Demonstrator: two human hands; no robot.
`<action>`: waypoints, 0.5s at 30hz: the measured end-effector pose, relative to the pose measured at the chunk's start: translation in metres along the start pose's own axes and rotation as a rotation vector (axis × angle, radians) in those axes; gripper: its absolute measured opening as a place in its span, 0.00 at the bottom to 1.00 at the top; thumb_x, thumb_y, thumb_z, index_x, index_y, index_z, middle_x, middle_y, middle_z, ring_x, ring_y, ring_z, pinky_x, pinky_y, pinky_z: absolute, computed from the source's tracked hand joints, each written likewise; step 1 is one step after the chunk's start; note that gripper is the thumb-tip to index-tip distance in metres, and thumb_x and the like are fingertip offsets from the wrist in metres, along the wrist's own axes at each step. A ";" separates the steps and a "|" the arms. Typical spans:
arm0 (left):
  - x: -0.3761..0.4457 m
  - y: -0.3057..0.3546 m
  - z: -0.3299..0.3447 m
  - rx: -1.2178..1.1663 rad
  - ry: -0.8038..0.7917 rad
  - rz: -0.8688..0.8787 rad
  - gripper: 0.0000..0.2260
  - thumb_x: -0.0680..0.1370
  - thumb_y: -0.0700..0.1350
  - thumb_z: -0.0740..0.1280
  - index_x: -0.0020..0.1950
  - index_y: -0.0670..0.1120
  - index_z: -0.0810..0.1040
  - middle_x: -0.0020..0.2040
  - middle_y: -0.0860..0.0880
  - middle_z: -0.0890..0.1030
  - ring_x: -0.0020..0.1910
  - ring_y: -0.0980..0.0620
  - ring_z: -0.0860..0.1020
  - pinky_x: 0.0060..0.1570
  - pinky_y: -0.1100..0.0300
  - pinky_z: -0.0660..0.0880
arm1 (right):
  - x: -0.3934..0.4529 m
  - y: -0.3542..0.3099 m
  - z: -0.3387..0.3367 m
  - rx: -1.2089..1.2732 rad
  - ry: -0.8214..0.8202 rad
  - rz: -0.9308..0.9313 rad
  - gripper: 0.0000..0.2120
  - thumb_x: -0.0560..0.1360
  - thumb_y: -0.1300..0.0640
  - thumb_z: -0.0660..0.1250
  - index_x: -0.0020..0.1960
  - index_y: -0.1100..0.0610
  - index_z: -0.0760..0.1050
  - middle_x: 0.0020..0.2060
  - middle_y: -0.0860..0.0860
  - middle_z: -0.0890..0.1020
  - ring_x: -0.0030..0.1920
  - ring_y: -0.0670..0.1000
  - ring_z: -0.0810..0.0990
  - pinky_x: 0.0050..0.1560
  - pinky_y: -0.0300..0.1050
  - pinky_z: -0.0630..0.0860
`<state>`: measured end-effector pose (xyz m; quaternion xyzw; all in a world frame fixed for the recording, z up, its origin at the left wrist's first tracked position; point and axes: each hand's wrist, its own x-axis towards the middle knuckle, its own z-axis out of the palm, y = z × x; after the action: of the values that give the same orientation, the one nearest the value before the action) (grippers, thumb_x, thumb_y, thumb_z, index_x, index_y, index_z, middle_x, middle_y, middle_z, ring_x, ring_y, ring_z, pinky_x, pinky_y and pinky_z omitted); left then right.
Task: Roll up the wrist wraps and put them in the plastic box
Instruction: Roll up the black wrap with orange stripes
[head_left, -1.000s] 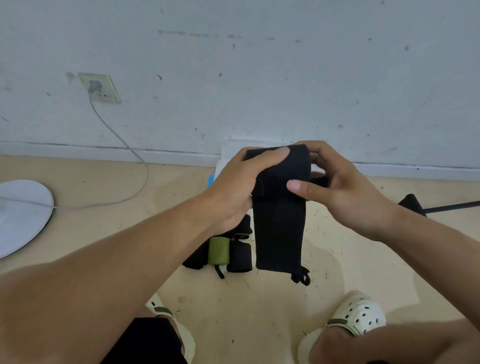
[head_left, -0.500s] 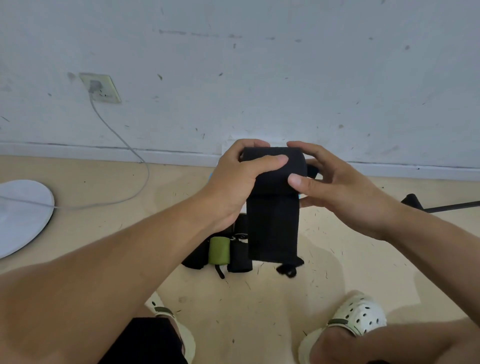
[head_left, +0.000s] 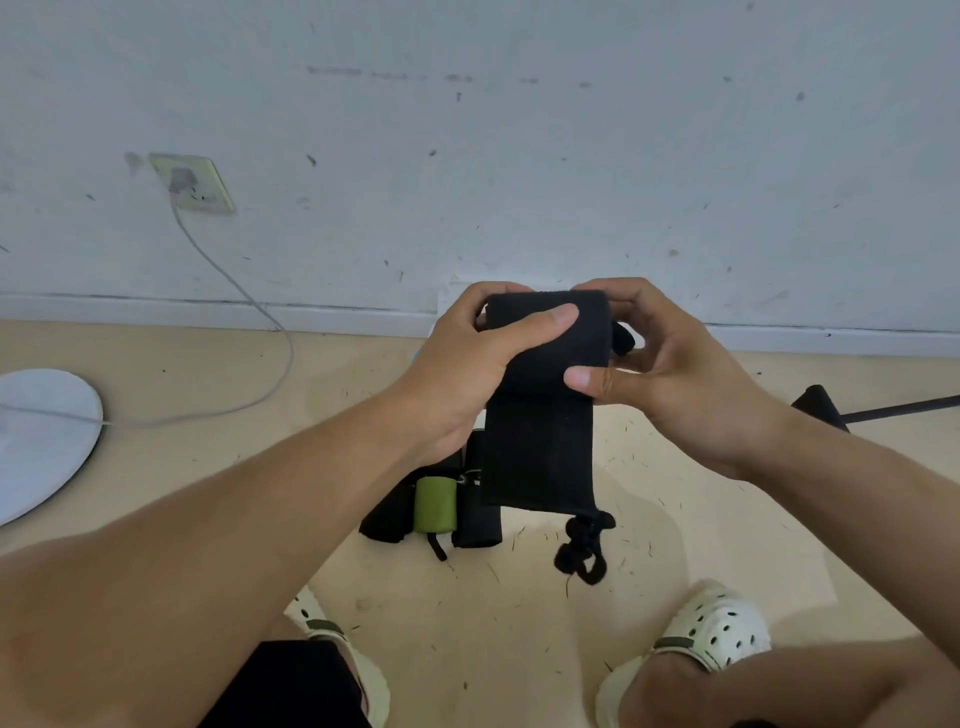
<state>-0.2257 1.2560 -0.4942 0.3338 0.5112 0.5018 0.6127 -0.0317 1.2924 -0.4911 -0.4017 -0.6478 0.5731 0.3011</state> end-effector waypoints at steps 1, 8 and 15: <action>0.000 0.000 0.000 -0.005 0.002 -0.006 0.19 0.75 0.48 0.77 0.63 0.48 0.79 0.52 0.50 0.84 0.48 0.53 0.85 0.45 0.58 0.83 | -0.001 -0.001 0.000 -0.018 0.001 -0.001 0.28 0.74 0.65 0.76 0.69 0.46 0.74 0.63 0.44 0.81 0.51 0.52 0.86 0.54 0.45 0.83; 0.000 -0.001 -0.001 -0.007 0.000 -0.029 0.20 0.74 0.49 0.78 0.64 0.48 0.79 0.57 0.48 0.85 0.54 0.48 0.86 0.55 0.47 0.84 | -0.001 -0.001 0.002 -0.106 0.034 -0.039 0.29 0.73 0.64 0.78 0.68 0.44 0.73 0.63 0.41 0.80 0.55 0.47 0.84 0.55 0.44 0.81; -0.002 0.003 0.000 -0.029 -0.032 -0.072 0.21 0.75 0.48 0.77 0.66 0.46 0.78 0.61 0.42 0.84 0.52 0.42 0.87 0.43 0.48 0.84 | -0.001 -0.001 0.005 -0.139 0.047 -0.092 0.30 0.72 0.68 0.78 0.63 0.42 0.75 0.63 0.38 0.79 0.60 0.44 0.81 0.56 0.51 0.84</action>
<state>-0.2269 1.2550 -0.4911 0.3146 0.5056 0.4814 0.6432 -0.0355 1.2896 -0.4907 -0.4048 -0.6964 0.5027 0.3138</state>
